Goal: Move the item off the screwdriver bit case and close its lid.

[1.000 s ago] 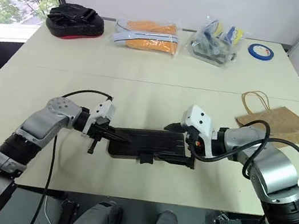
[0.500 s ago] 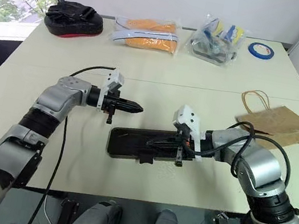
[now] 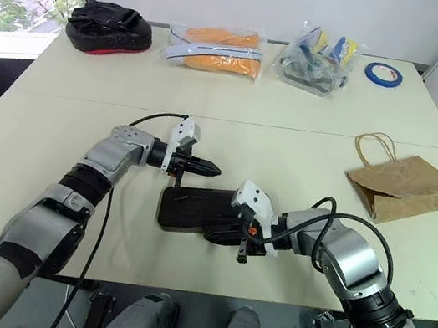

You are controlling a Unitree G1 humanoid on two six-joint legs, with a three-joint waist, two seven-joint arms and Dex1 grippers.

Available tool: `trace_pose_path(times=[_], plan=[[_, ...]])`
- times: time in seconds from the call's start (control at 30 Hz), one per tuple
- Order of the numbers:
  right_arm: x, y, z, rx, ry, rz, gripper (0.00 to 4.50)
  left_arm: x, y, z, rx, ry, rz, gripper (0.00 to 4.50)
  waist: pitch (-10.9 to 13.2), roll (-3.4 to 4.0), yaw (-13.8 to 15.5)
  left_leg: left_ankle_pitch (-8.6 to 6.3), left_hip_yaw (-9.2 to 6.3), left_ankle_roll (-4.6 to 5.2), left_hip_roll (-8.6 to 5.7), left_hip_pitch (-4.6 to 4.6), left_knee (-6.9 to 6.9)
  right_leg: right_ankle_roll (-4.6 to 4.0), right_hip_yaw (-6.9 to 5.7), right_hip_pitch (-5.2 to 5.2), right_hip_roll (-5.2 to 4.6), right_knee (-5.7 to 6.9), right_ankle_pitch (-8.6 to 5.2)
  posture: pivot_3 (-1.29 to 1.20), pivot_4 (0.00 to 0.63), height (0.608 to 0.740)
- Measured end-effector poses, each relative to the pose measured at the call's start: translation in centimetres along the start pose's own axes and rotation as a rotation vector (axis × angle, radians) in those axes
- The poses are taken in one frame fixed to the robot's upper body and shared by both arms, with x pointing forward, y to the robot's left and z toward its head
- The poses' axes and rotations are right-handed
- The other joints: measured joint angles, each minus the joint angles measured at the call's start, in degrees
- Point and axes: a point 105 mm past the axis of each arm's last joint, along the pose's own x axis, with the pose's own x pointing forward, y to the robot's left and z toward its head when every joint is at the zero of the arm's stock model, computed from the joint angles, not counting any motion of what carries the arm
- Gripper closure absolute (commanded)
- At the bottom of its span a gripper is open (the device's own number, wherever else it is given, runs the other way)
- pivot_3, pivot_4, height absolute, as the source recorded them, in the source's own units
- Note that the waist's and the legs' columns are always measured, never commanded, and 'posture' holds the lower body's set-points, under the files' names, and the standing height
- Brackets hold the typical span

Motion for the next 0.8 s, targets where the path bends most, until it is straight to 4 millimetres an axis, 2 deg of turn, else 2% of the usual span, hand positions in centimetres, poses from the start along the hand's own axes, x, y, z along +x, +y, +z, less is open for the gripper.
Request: trace_pose_path(times=[0.27, 0.37, 0.8], plan=[[0.2, -0.5, -0.3, -0.028, 0.018, -0.062, 4.47, 1.1, -0.6, -0.2, 0.019, 0.018, -0.03, 4.5, 0.0, 0.0, -0.01, 0.0, 0.0, 0.0, -0.01, 0.01, 0.02, 0.0, 0.0, 0.02, 0.0, 0.0, 0.0, 0.0, 0.15, 0.74], [0.4, -0.6, -0.4, -0.045, 0.028, -0.082, 4.47, 1.9, -1.5, -1.4, 0.028, 0.045, -0.065, 4.5, -0.01, -0.01, 0.0, 0.0, 0.01, 0.0, -0.01, 0.04, 0.02, 0.01, 0.0, 0.05, 0.0, 0.0, 0.0, 0.0, 0.15, 0.74], [0.5, -0.7, -1.2, -0.11, 0.099, -0.112, 4.47, 2.6, -1.9, -1.3, 0.107, 0.065, -0.082, 4.5, -0.11, -0.07, 0.08, 0.0, 0.0, 0.0, -0.02, 0.11, 0.04, 0.01, 0.0, 0.14, 0.01, 0.0, 0.0, 0.0, 0.15, 0.74]])
